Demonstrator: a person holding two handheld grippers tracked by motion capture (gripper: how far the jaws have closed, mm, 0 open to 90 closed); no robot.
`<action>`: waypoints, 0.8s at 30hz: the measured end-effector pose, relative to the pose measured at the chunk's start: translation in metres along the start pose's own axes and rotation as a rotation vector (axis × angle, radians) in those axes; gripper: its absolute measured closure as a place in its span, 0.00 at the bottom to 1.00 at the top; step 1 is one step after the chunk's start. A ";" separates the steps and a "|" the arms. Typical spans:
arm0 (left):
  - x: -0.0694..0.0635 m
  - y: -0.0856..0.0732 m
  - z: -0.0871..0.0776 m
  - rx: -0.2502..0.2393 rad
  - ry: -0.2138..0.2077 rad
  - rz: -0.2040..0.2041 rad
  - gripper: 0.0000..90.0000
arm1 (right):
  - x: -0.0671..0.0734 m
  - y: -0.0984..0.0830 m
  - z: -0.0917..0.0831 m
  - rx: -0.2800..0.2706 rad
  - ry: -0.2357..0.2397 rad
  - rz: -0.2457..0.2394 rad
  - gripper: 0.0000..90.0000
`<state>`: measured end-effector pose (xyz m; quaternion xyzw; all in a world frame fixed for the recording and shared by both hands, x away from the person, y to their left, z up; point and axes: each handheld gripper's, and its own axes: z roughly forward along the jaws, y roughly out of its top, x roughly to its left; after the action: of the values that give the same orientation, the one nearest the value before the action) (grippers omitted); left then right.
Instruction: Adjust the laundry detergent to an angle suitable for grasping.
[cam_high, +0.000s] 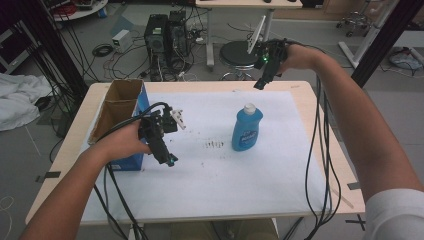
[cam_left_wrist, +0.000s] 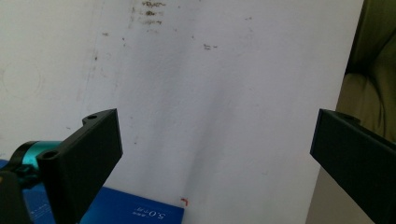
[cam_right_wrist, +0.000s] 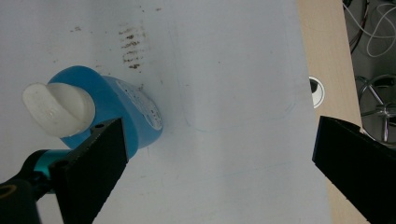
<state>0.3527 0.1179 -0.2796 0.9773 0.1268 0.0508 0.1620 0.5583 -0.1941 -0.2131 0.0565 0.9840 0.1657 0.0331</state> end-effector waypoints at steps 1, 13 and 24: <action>0.000 0.000 0.000 0.000 0.000 0.000 0.02 | 0.000 0.000 0.000 0.000 0.000 0.000 0.03; 0.003 0.003 -0.002 -0.091 0.045 -0.043 0.02 | 0.002 -0.002 -0.005 -0.008 -0.006 0.002 0.03; 0.011 -0.002 -0.002 -0.321 0.137 -0.141 0.02 | 0.001 -0.001 -0.004 -0.014 -0.001 0.002 0.03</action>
<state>0.3621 0.1234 -0.2774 0.9218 0.1960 0.1256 0.3102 0.5568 -0.1960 -0.2100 0.0572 0.9828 0.1725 0.0338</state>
